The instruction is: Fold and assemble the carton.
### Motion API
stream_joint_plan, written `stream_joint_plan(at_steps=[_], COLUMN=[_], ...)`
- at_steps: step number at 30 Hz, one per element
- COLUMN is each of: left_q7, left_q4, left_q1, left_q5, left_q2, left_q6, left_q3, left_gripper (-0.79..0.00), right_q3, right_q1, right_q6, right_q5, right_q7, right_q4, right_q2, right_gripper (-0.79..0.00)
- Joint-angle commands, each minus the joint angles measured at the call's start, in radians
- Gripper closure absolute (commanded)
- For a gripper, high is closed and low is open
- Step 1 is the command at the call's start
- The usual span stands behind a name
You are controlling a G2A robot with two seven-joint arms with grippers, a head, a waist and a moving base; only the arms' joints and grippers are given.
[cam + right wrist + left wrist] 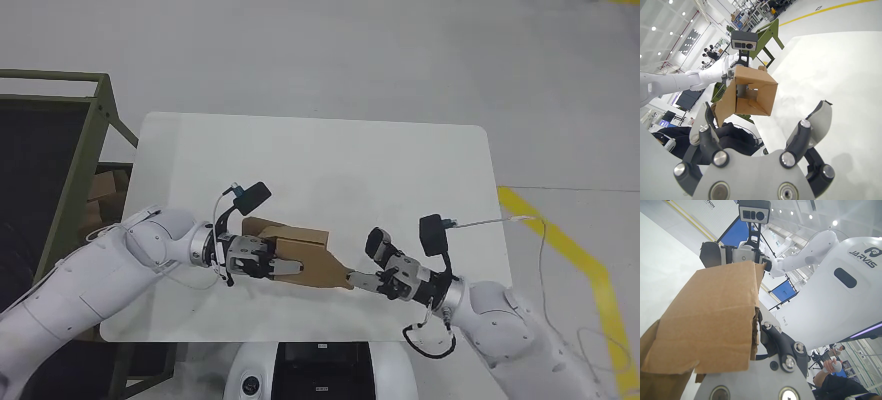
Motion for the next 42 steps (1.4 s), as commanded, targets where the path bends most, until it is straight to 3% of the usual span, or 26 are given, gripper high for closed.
stream_joint_plan(at_steps=[1,23,42], left_q7=[0.0,-0.004,-0.007], left_q4=[0.0,-0.006,-0.016], left_q1=[0.001,0.006,0.004], left_q5=[-0.001,0.004,0.006], left_q2=[0.0,-0.001,-0.001], left_q6=[0.0,0.004,0.007], left_q3=[-0.001,-0.008,-0.001], left_gripper=[0.0,0.0,0.0], right_q3=[0.007,-0.01,-0.079], right_q1=[-0.013,0.023,0.084], right_q6=[-0.036,0.162,0.247], right_q5=[-0.03,-0.045,-0.129], right_q7=[-0.029,0.057,0.079], right_q4=[-0.003,0.012,0.031], right_q2=[0.0,-0.016,-0.04], right_gripper=[-0.785,-0.785,-0.785])
